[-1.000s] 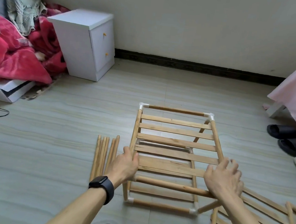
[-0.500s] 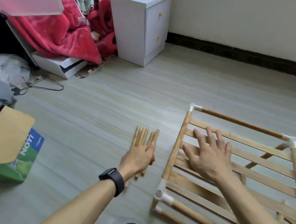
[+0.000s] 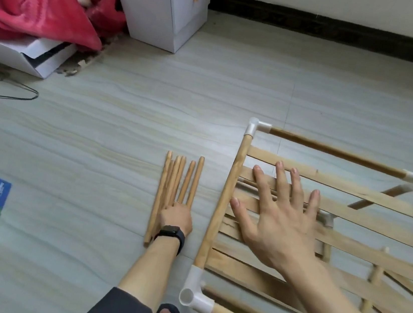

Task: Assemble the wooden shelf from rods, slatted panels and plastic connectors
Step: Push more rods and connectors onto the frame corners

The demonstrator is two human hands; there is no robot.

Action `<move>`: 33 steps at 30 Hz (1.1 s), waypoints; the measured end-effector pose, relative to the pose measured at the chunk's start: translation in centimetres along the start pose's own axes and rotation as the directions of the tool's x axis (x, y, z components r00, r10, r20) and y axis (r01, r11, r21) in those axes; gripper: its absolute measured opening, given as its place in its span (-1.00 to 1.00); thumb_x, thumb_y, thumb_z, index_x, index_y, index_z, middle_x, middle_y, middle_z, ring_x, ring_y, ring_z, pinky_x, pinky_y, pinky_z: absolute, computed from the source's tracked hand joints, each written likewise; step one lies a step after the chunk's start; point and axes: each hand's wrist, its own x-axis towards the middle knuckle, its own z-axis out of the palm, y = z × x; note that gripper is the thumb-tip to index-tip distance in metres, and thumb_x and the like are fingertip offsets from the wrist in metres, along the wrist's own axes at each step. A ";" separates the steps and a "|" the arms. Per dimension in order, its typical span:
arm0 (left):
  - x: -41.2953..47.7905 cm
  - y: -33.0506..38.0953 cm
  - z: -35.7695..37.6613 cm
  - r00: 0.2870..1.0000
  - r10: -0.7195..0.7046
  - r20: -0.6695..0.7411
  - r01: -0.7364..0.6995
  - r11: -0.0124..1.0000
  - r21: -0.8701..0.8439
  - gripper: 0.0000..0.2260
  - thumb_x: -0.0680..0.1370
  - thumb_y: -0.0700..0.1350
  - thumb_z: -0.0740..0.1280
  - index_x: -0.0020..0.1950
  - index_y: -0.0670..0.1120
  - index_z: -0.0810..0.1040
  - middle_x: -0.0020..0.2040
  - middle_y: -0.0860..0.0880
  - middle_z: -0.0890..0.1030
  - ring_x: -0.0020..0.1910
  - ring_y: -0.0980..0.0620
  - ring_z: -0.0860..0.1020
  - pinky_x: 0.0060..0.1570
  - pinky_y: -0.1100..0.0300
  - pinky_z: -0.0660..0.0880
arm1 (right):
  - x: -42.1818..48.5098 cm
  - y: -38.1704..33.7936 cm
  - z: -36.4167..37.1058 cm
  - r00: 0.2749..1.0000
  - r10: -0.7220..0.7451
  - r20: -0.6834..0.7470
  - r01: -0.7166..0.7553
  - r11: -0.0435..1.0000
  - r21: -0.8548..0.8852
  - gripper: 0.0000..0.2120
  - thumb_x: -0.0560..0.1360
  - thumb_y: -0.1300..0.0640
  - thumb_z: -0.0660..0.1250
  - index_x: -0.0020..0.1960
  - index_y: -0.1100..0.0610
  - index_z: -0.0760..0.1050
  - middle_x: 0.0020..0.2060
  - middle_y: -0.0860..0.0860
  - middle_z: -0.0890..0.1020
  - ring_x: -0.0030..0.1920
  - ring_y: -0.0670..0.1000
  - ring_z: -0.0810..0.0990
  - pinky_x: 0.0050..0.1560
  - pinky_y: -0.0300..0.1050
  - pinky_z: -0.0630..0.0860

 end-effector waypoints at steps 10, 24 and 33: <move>-7.7 -5.8 -9.9 0.986 0.157 0.057 -0.030 0.502 -0.864 -0.74 0.65 0.07 0.28 0.03 -0.11 0.58 -0.12 0.00 0.67 -0.27 0.06 0.57 -0.31 0.22 0.42 | -2.2 0.4 -1.1 0.994 0.060 0.092 -0.062 0.998 0.016 -0.18 0.44 -0.55 -0.37 0.61 -0.22 -0.33 0.61 0.00 -0.35 0.57 0.12 -0.45 0.50 0.38 -0.36; -23.0 -2.5 -20.2 0.839 0.329 -0.434 -0.544 0.472 -0.694 -0.86 0.68 0.06 0.21 0.05 0.05 0.50 -0.14 0.06 0.66 -0.34 0.14 0.64 -0.18 0.14 0.57 | -6.0 3.6 -7.0 0.998 0.001 0.069 -0.043 0.785 0.618 -0.14 0.53 -0.29 0.32 0.65 -0.08 -0.04 0.60 0.06 0.23 0.54 0.07 0.27 0.52 0.10 0.24; -26.9 -0.4 -20.9 0.725 0.546 -0.419 -0.687 0.538 -0.489 -0.88 0.65 0.10 0.29 0.05 0.09 0.53 -0.16 0.08 0.69 -0.23 0.10 0.64 -0.15 0.12 0.63 | -9.0 7.2 -11.5 0.958 0.134 -0.255 0.005 0.878 0.478 -0.49 0.54 -0.11 0.40 0.42 -0.23 0.30 0.15 -0.10 0.59 0.04 0.09 0.67 -0.02 0.08 0.58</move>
